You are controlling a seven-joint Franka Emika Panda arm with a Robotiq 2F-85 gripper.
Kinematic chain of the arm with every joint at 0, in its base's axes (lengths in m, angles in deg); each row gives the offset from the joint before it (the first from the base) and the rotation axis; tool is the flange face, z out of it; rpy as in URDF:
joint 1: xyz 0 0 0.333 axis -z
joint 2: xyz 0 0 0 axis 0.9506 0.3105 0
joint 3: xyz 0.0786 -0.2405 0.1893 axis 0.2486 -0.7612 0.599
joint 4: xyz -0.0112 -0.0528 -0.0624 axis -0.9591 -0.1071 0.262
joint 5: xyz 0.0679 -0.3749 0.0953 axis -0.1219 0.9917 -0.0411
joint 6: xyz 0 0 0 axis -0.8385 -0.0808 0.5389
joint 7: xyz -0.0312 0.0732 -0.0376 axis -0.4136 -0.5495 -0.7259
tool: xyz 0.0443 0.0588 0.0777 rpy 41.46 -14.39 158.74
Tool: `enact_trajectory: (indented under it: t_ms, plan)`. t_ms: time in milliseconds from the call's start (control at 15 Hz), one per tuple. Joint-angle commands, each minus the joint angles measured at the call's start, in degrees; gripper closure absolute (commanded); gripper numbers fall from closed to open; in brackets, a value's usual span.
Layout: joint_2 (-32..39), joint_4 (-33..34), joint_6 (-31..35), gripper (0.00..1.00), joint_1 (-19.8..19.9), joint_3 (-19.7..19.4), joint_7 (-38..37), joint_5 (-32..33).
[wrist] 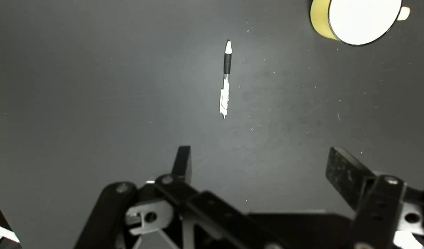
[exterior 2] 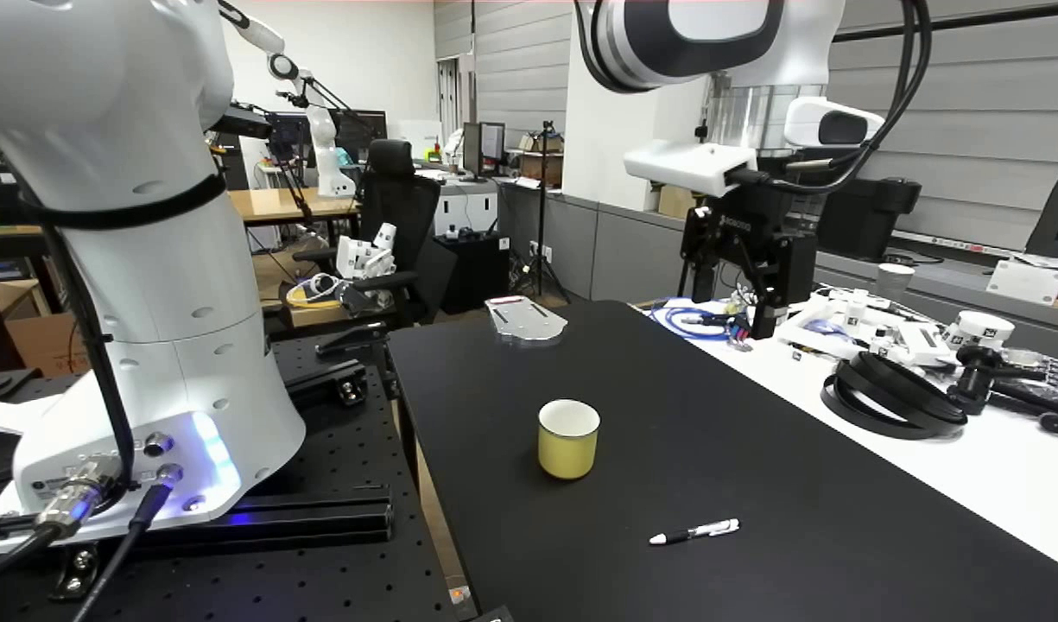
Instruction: Pick the pen and put it in the cup
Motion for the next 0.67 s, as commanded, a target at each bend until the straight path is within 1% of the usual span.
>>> enact_trajectory:
  t_ms: [0,333,600]
  plan:
    - [-0.06,0.02,-0.11,0.0,0.47,0.49,-0.18,0.16]
    - [5.48,1.01,2.17,0.0,0.94,1.19,1.58,-1.81]
    - [11.28,1.65,7.72,0.0,2.38,2.35,2.61,-4.0]
